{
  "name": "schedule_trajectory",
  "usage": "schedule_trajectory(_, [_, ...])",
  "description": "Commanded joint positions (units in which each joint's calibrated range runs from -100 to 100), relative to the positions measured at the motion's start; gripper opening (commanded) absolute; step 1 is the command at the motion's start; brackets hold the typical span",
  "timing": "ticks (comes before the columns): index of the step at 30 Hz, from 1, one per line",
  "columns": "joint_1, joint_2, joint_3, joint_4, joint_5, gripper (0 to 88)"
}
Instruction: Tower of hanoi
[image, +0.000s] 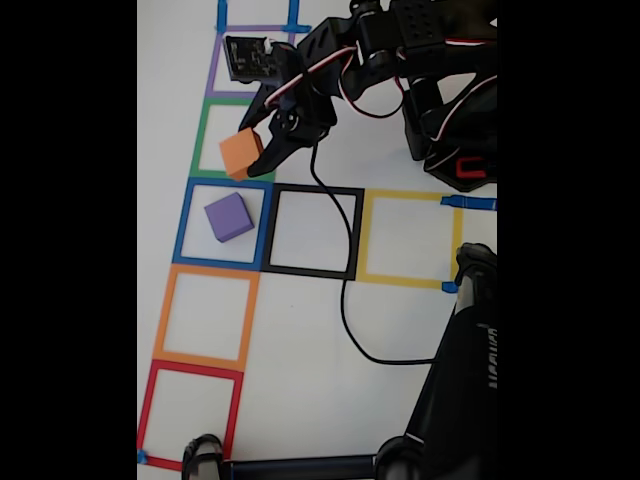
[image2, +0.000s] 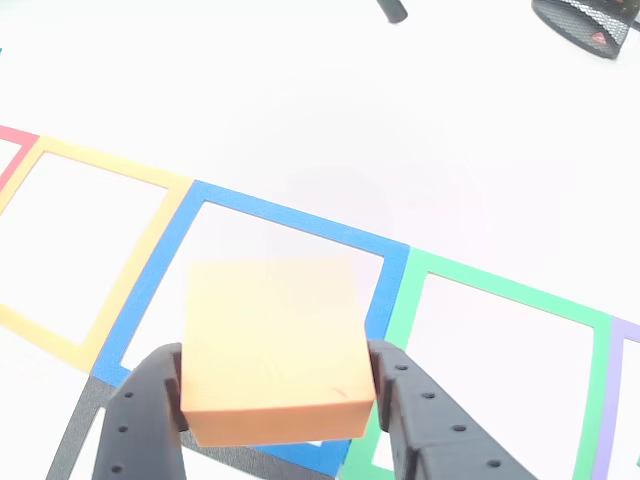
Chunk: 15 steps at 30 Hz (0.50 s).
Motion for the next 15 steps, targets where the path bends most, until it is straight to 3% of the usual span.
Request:
schedule_trajectory(1, [-1.3, 9.2, 6.2, -22.1, 0.4, 2.9])
schedule_trajectory(7, [-2.6, 27.6, 7.1, -43.2, 0.4, 3.1])
schedule_trajectory(15, [-2.9, 43.4, 6.7, -58.8, 0.4, 2.9])
